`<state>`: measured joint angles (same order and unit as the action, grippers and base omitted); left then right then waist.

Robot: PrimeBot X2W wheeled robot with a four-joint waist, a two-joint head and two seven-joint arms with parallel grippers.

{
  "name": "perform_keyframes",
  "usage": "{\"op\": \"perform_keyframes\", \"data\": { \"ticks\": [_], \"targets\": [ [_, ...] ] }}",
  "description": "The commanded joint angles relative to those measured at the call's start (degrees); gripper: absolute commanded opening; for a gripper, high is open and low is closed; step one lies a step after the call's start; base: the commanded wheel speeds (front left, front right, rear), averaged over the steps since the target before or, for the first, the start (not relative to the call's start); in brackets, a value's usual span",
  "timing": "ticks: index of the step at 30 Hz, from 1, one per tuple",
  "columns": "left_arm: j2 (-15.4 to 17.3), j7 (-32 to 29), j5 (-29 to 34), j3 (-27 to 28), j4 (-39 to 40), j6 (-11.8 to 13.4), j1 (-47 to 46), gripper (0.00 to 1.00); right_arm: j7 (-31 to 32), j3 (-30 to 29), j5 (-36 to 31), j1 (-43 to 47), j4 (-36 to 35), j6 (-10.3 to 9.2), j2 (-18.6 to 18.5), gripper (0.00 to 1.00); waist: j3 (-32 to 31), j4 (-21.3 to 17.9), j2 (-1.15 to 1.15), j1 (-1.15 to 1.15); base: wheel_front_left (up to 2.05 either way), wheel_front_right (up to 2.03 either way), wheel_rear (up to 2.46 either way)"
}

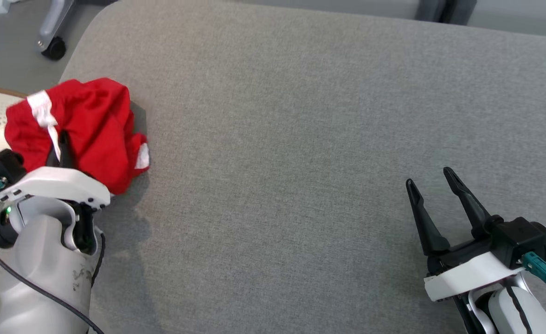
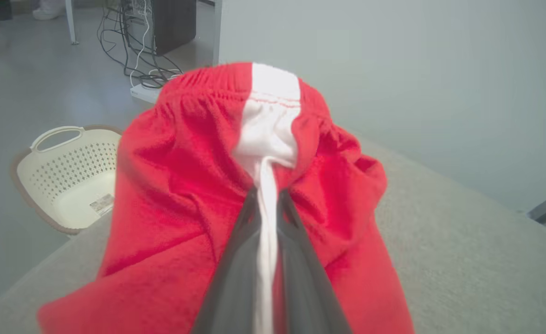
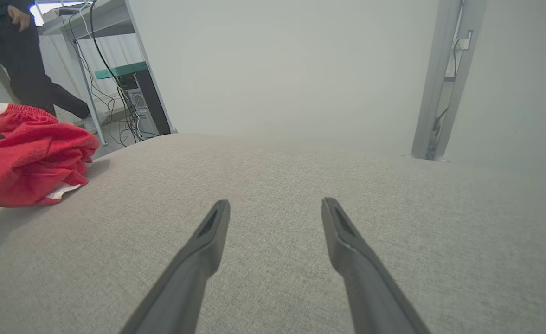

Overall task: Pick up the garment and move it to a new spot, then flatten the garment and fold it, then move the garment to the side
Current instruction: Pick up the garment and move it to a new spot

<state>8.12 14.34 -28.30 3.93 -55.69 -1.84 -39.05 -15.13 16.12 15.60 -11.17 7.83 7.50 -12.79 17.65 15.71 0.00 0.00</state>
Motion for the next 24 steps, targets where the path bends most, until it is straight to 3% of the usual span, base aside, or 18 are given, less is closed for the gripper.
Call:
{"op": "perform_keyframes", "data": {
  "ticks": [1, 11, 24],
  "targets": [
    [0.13, 0.56, -0.08, 0.42, 1.76, -0.27, 0.63, 0.0, 0.0, -0.08, 0.2, 0.22, 0.17, 0.0, 0.05, 1.0, -1.36, -0.92, 0.0, 0.0, 0.0, 0.0, 0.0],
    [-1.41, 0.89, 3.24, 2.73, 24.87, -0.35, 7.89, 0.0, 0.0, -2.5, 0.17, 1.34, 0.64, 0.0, 2.99, 1.0, -6.44, -5.93, 0.0, 0.0, 0.0, 0.0, 0.0],
    [-3.92, -3.54, 1.76, -3.08, 44.34, -1.04, 11.92, 0.0, 0.01, -7.35, -0.59, 0.35, -0.83, 0.0, 4.64, 1.0, -7.8, -18.16, 0.0, 0.0, 0.0, 0.0, 0.0]
  ]
}}
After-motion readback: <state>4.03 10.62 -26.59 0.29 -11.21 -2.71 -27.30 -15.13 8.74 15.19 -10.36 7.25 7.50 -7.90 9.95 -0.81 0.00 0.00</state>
